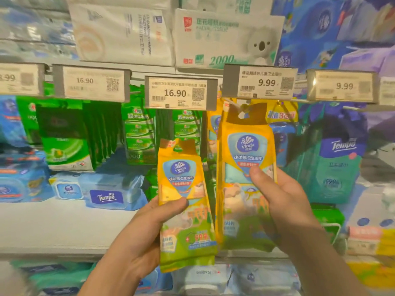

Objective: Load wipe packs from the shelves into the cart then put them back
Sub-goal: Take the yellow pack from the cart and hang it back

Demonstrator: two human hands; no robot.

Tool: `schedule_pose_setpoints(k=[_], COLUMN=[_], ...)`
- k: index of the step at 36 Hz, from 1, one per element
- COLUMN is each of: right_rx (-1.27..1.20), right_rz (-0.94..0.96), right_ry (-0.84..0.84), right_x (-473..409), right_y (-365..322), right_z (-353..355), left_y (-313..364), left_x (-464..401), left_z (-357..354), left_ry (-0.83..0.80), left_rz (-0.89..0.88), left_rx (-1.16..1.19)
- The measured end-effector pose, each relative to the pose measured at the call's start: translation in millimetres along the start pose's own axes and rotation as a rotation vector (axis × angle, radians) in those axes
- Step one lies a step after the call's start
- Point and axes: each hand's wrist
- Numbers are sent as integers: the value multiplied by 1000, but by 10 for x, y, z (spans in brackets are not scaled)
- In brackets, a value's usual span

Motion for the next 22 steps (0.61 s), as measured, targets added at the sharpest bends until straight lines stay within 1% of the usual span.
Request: schedule_pose_setpoints(k=[7,11,13,17,22], right_rx=[3,9,27,112,189], right_rz=[14,67,90,73,78], right_ry=[144,209,233,279,298], right_x=[-172,-317,-441,-722,-1062], right_y=[343,463,488,493,485], right_z=[-53,-109,-119,-140,-187], left_y=[74,93,105,121,138], left_x=[-85,-140,-165,-211,-259], left_z=[70,126,146,178,212], left_ry=[18,24,15,16,24], left_rz=[-11,-2,4,4,7], left_rx=[13,36,40,38,36])
Point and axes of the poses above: each hand's wrist, its own x-axis away from the middle knuckle, its own z-axis out of the back of the hand, y = z × x, and after that the axes turned 13 degrees about -z, right-handed
